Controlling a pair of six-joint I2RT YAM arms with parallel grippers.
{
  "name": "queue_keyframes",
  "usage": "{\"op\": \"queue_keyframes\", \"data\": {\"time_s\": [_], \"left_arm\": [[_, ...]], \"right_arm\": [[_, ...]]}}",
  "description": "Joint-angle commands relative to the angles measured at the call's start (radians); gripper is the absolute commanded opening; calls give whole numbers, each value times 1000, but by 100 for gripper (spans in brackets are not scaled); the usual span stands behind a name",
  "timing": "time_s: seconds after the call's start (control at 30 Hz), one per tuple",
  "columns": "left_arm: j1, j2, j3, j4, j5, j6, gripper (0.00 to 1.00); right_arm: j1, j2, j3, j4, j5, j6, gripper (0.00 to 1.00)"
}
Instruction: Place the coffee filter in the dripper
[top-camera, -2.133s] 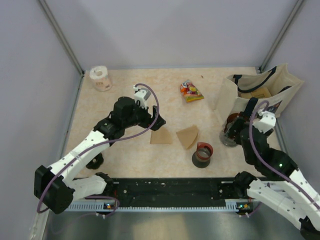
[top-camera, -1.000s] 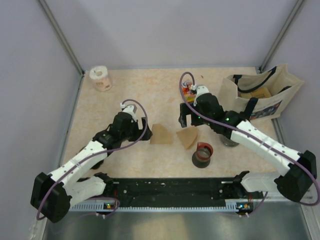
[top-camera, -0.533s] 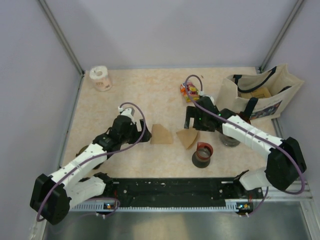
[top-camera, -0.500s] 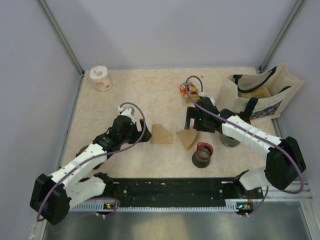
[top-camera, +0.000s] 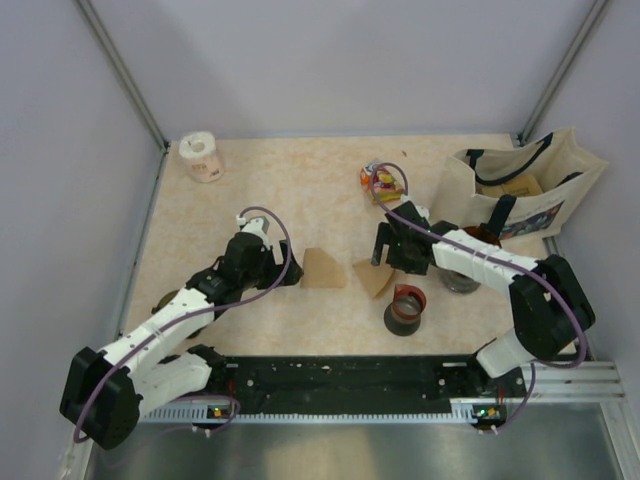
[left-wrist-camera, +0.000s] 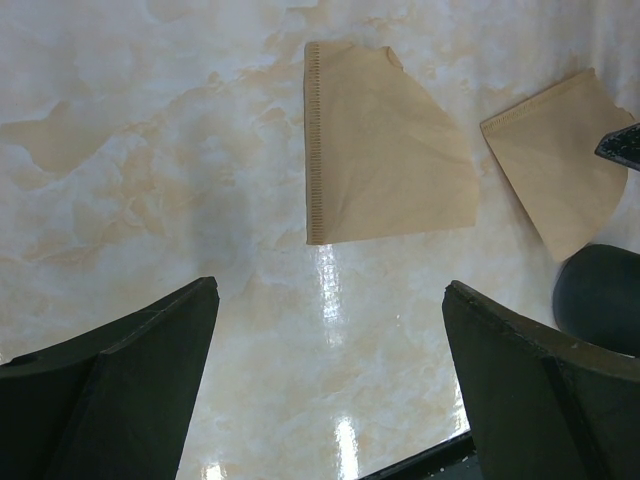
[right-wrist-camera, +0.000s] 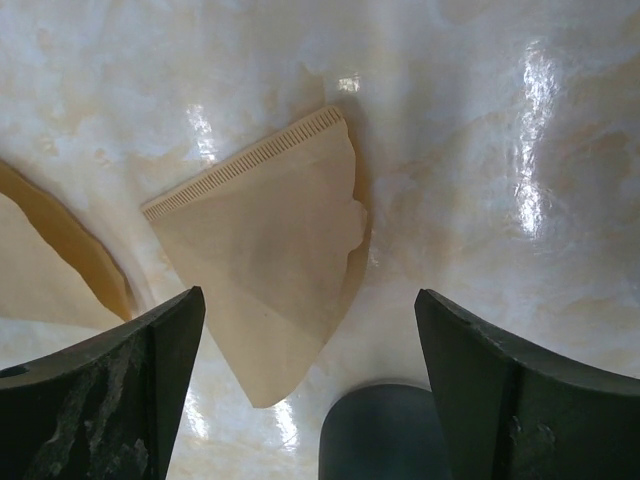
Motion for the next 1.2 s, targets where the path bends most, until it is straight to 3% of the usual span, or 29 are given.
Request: {"op": "queue_keyframes", "data": {"time_s": [0.0, 0.43, 0.7, 0.83, 0.97, 1.17], "left_arm": [[3, -27, -8, 43, -16, 0, 99], [3, -18, -11, 45, -3, -3, 99], [3, -11, -11, 45, 28, -4, 99], [5, -9, -9, 45, 27, -4, 99], [3, -11, -11, 42, 22, -6, 99], [5, -11, -9, 26, 11, -3, 99]], "right_arm": [[-11, 34, -11, 66, -26, 18, 83], [-12, 88, -58, 126, -21, 58, 41], [-12, 86, -71, 137, 5, 64, 25], [-12, 84, -80, 157, 11, 57, 9], [-12, 78, -85, 184, -1, 29, 0], [-12, 2, -89, 229, -44, -126, 0]]}}
